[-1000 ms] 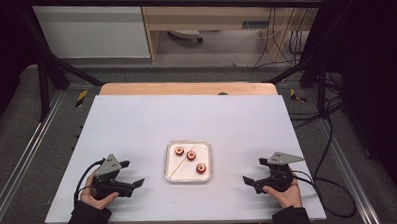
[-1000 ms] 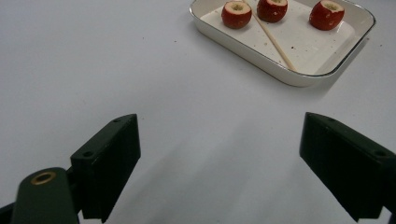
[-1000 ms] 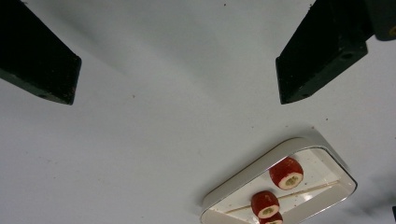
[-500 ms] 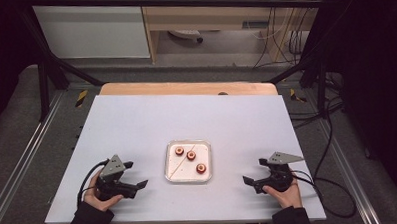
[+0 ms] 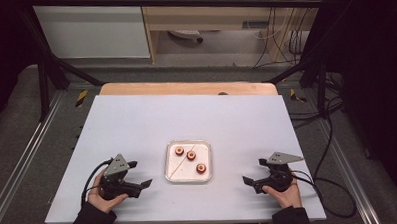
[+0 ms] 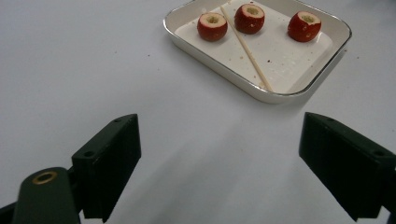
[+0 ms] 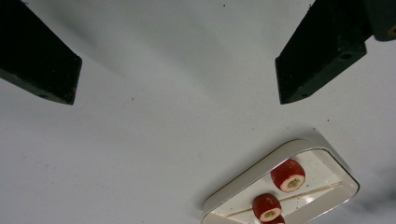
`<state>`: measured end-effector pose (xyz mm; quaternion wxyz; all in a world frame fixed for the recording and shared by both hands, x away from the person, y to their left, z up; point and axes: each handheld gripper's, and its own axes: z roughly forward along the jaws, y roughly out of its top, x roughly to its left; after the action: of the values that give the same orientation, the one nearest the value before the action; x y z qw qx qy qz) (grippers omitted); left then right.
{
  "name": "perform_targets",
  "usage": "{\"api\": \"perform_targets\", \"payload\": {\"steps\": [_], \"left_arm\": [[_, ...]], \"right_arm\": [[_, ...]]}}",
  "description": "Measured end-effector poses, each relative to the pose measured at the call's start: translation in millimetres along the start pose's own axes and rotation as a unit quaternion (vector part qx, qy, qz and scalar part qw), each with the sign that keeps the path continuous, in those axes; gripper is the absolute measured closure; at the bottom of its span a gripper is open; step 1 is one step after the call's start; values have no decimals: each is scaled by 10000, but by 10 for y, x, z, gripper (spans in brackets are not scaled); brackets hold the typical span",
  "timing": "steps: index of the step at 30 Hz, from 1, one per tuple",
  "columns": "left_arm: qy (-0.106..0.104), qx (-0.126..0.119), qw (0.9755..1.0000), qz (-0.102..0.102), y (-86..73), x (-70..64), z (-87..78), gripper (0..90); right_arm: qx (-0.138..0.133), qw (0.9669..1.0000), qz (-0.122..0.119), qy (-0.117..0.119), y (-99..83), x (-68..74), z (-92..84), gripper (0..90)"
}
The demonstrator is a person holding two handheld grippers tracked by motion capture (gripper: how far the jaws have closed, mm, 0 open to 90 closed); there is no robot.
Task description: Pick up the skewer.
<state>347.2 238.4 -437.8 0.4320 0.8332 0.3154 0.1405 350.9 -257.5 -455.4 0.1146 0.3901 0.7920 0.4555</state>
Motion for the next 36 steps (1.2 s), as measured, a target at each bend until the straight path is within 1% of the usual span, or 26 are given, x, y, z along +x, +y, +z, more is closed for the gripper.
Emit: {"api": "perform_targets", "payload": {"steps": [11, 14, 15, 16, 18, 24, 26, 28, 30, 32, 34, 36], "left_arm": [[19, 117, 9999, 28, 100, -100, 56, 152], [19, 142, 9999, 59, 151, -121, 65, 158], [3, 129, 9999, 64, 193, -141, 77, 163], [3, 129, 9999, 64, 193, -141, 77, 166], [28, 155, 9998, 99, 237, -168, 99, 166], [11, 246, 9995, 188, 364, -226, 201, 172], [15, 296, 9994, 200, 402, -237, 246, 184], [-12, 315, 9994, 163, 441, -248, 288, 191], [-27, 321, 9994, 127, 487, -263, 325, 220], [-38, 327, 9993, 152, 537, -283, 358, 247], [10, 350, 9992, 182, 582, -305, 398, 263], [38, 413, 9990, 151, 612, -321, 452, 290]], "right_arm": [[4, 10000, -11, -15, 0, 0, -5, 9], [1, 10000, -8, -21, 2, -1, -11, 9], [-10, 10000, -6, -20, 2, -2, -12, 9], [-10, 10000, -6, -20, 2, -2, -12, 9], [-8, 10000, 1, -19, 2, 1, -10, 9], [25, 10000, 12, -25, 0, 5, -7, 9], [26, 10000, 4, -28, 0, 5, -7, 9], [6, 10000, -3, -35, 0, 4, -7, 9], [15, 10000, 0, -29, 0, 4, -10, 9], [19, 10000, 3, -28, -1, 5, -7, 9], [27, 10000, 10, -30, -2, 8, -6, 9], [32, 10000, 3, -30, -3, 7, -3, 9]]}}
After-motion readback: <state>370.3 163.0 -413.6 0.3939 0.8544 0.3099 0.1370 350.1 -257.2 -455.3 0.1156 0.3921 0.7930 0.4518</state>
